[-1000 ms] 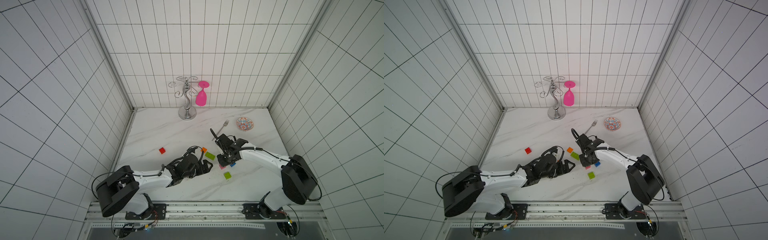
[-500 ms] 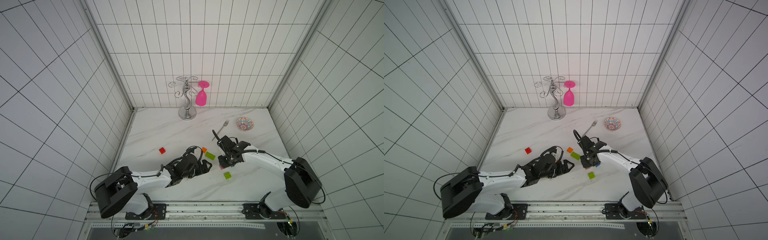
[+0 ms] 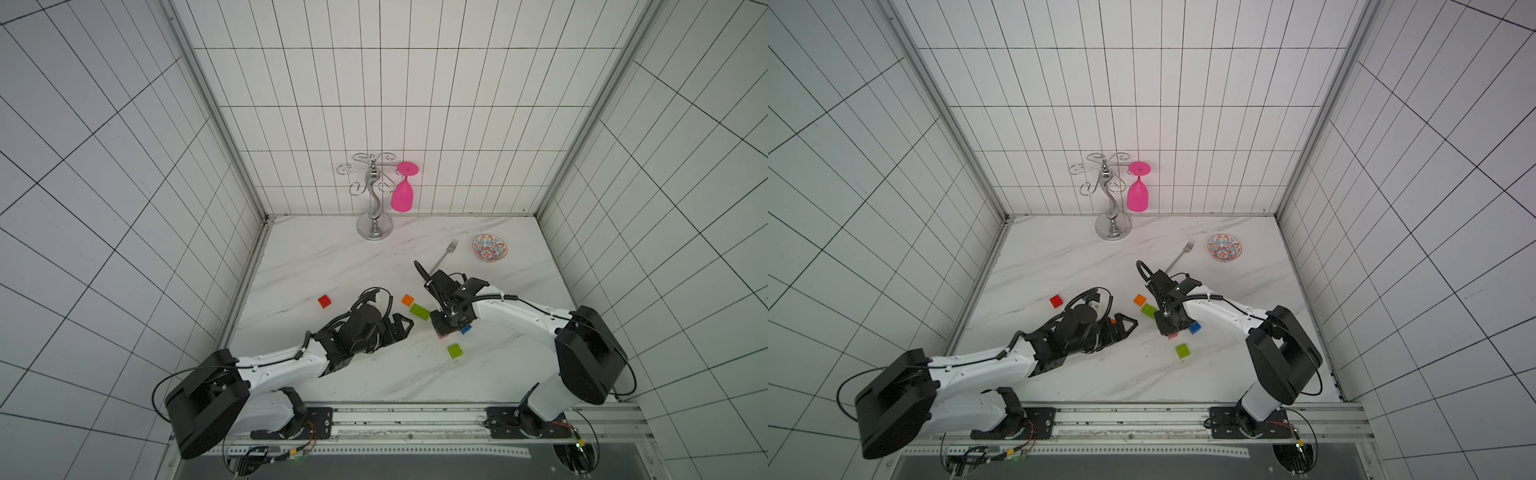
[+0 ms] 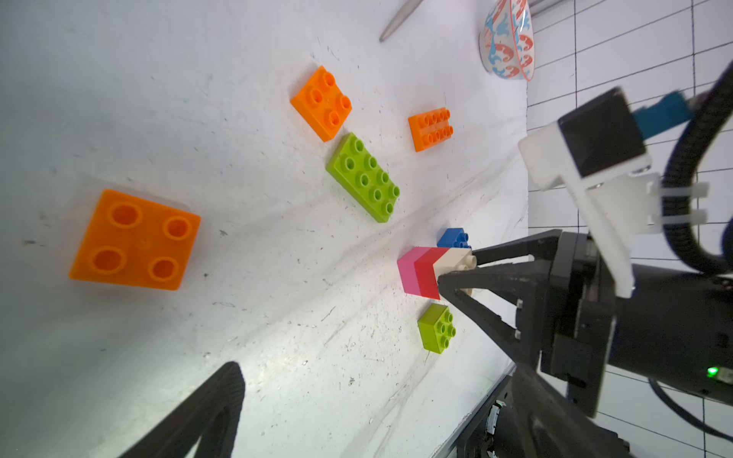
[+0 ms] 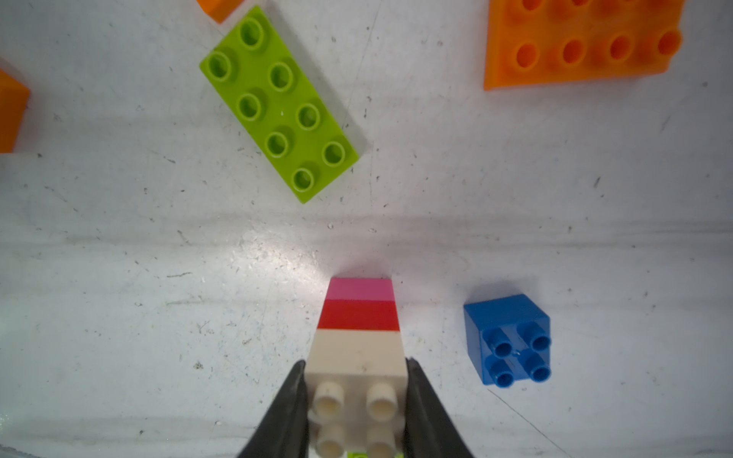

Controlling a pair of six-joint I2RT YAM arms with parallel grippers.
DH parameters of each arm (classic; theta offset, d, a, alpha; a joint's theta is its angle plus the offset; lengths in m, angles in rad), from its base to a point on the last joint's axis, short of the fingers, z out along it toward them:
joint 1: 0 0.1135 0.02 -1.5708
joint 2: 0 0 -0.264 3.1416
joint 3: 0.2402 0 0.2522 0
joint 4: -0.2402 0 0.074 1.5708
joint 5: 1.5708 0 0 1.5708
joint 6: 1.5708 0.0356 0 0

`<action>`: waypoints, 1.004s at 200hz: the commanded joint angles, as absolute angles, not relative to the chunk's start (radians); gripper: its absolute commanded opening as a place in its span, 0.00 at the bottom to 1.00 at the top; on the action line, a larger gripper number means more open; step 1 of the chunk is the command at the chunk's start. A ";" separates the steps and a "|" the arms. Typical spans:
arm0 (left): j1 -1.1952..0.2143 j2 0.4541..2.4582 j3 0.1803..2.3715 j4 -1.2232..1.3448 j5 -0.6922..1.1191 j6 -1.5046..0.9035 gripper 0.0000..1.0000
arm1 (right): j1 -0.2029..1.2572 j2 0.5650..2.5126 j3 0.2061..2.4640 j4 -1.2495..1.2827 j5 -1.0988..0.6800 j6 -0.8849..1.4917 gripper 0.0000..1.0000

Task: Assemble the letter r with lego
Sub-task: Assemble the lego brick with the lego brick, then place the lego brick at the center of the board.

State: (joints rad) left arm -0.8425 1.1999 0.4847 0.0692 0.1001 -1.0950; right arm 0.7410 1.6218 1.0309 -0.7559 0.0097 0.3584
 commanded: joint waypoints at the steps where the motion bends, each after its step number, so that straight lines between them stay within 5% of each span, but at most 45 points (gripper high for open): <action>1: -0.807 1.128 0.468 -0.008 0.079 -1.073 0.97 | 0.762 1.808 0.890 -0.800 -0.047 0.393 0.00; 89: -0.537 0.789 0.482 -0.374 0.072 -0.982 0.97 | 0.783 1.552 1.158 -0.888 -0.012 0.320 0.00; 201: -0.466 0.770 0.554 -0.537 0.057 -0.912 0.97 | 1.028 1.810 1.424 -0.891 -0.067 0.175 0.00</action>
State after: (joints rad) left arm -0.4702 0.7856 0.5327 -0.5217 0.0681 -0.9237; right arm 1.0153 1.7744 1.3724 -0.8501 -0.0479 0.2207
